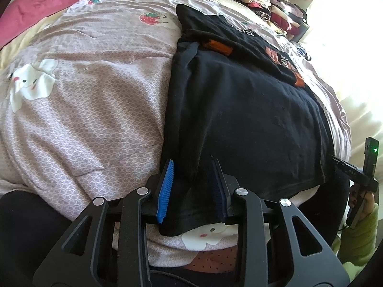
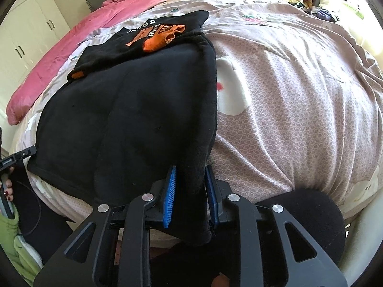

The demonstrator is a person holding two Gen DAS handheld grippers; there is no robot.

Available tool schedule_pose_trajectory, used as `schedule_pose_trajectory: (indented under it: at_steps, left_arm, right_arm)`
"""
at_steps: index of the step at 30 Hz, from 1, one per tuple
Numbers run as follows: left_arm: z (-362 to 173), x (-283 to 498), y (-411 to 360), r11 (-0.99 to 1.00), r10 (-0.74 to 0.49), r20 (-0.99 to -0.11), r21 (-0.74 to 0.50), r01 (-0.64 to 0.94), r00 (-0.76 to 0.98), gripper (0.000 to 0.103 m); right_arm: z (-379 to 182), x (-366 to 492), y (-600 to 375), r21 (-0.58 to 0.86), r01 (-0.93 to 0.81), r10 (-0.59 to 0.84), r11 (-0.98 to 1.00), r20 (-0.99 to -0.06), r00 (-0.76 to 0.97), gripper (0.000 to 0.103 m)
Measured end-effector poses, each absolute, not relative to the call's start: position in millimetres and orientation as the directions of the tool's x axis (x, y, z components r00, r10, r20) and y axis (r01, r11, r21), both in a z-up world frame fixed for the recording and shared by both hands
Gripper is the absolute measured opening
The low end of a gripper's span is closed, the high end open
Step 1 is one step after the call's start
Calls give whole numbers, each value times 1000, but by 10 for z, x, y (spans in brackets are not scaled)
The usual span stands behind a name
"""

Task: Fold small clothes
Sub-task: 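Lift the hem with both tools and carry it toward the collar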

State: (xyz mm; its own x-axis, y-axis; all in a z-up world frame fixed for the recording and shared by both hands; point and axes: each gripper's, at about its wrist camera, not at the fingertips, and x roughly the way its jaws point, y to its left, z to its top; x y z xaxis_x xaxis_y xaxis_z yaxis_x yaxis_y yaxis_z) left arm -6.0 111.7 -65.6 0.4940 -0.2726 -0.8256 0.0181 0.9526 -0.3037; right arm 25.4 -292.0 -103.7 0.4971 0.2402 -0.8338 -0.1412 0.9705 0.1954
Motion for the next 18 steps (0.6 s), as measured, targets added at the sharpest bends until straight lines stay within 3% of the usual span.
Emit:
schedule_pose_trajectory:
  at_steps: [4, 10, 15, 16, 17, 18]
  left_arm:
    - [-637, -86, 1210, 955, -251, -826, -297, -13, 504, 40]
    - [-766, -60, 1160, 957, -255, -845, -291, -4, 471, 39]
    - [-817, -19, 1077, 959, -259, -846, -282, 22, 467, 23]
    - [-805, -30, 1082, 958, -263, -842, -287, 23, 470, 14]
    - [-787, -42, 1085, 956, -270, -838, -293, 27, 475, 6]
    - [-765, -54, 1079, 956, -271, -835, -292, 31, 479, 6]
  right_arm:
    - [-1047, 260, -2919, 199, -142, 244, 970, -834, 495, 24]
    - [-1069, 290, -2887, 197, -146, 244, 970, -836, 491, 25]
    - [-1094, 299, -2917, 230, -142, 271, 963, -829, 489, 26]
    - [-1085, 292, -2917, 229, -145, 271, 963, -828, 491, 23]
    - [-1074, 282, -2917, 229, -152, 274, 962, -826, 493, 14]
    - [-1051, 269, -2915, 230, -160, 280, 960, -821, 497, 10]
